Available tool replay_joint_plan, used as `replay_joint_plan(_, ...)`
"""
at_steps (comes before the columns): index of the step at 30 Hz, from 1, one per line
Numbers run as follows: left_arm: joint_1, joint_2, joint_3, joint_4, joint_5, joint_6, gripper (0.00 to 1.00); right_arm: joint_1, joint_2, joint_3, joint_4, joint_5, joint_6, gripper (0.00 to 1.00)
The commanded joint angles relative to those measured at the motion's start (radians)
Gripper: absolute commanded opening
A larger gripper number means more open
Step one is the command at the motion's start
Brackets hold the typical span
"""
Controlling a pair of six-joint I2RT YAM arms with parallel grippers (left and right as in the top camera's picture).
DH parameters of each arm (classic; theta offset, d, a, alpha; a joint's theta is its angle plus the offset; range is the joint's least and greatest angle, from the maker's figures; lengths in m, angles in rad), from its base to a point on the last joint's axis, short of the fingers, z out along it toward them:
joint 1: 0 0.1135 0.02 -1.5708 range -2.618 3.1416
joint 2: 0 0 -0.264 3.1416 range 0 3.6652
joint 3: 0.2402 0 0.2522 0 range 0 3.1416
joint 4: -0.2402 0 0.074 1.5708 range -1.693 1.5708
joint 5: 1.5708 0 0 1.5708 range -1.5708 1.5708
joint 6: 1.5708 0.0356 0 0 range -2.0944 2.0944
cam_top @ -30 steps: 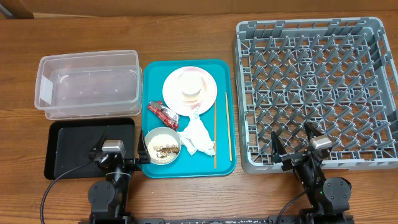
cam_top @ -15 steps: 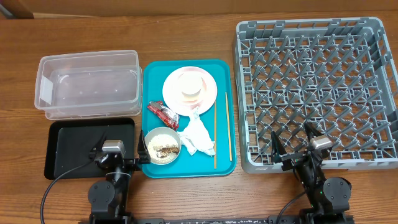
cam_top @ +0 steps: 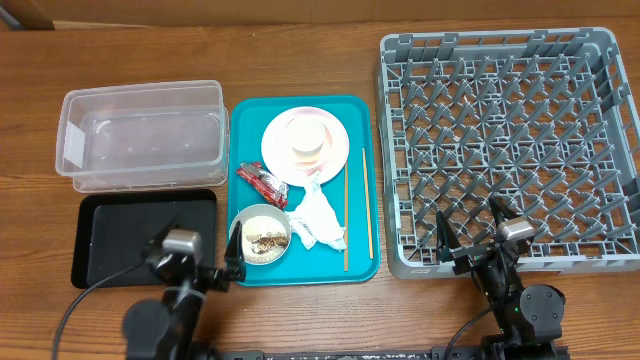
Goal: Sort waste into correct bins and load items into the dishwasher
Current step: 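Reach the left gripper to the white bowl of rice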
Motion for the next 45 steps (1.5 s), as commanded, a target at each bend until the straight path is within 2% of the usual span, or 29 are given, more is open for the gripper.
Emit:
replay_joint_plan(1,-0.005,0.036,0.233,-0.136,0.038,-0.010,1.00,0.006,-0.010,-0.011,0.006,0.010,-0.006,1.00)
replay_joint_plan(7,-0.005,0.232,0.503,-0.389,0.106,-0.011,1.00,0.006,-0.010,-0.011,0.006,0.010,-0.006,1.00)
replay_joint_plan(10,-0.005,0.397,0.610,-0.552,0.223,-0.026,1.00,0.006,-0.010,-0.011,0.006,0.010,-0.005,1.00)
replay_joint_plan(13,-0.005,0.578,0.721,-0.724,0.373,-0.091,1.00,0.006,-0.010,-0.011,0.006,0.010,-0.005,1.00)
replay_joint_plan(15,-0.005,0.678,0.778,-0.798,0.419,-0.101,1.00,0.006,-0.010,-0.011,0.006,0.010,-0.005,1.00)
replay_joint_plan(19,-0.005,0.830,0.827,-0.801,0.488,-0.113,1.00,0.006,-0.010,-0.011,0.006,0.010,-0.006,1.00)
replay_joint_plan(23,-0.005,0.954,0.827,-0.759,0.575,-0.227,1.00,0.006,-0.010,-0.011,0.006,0.010,-0.005,1.00)
replay_joint_plan(25,-0.006,1.016,0.827,-0.724,0.608,-0.226,0.99,0.006,-0.010,-0.011,0.006,0.010,-0.005,1.00)
replay_joint_plan(26,-0.008,1.043,0.827,-0.714,0.609,-0.227,0.85,0.006,-0.010,-0.011,0.006,0.010,-0.006,1.00)
replay_joint_plan(30,-0.029,1.143,0.827,-0.708,0.607,-0.227,0.44,0.006,-0.010,-0.011,0.006,0.010,-0.006,1.00)
replay_joint_plan(32,-0.054,1.172,0.827,-0.710,0.584,-0.228,0.18,0.006,-0.010,-0.011,0.006,0.010,-0.006,1.00)
replay_joint_plan(33,-0.075,1.184,0.827,-0.709,0.557,-0.228,0.09,0.006,-0.010,-0.011,0.006,0.010,-0.006,1.00)
replay_joint_plan(34,-0.095,1.189,0.827,-0.709,0.525,-0.235,0.04,0.006,-0.010,-0.011,0.006,0.010,-0.006,1.00)
replay_joint_plan(41,-0.371,1.192,0.827,-0.693,0.042,-0.454,0.04,0.006,-0.010,-0.011,0.006,0.010,-0.006,1.00)
replay_joint_plan(43,-0.449,1.193,0.827,-0.694,-0.081,-0.484,0.04,0.006,-0.010,-0.011,0.006,0.010,-0.006,1.00)
replay_joint_plan(44,-0.485,1.194,0.827,-0.694,-0.131,-0.494,0.07,0.006,-0.010,-0.011,0.006,0.010,-0.006,1.00)
replay_joint_plan(45,-0.525,1.195,0.827,-0.693,-0.175,-0.498,0.33,0.006,-0.010,-0.011,0.006,0.010,-0.005,1.00)
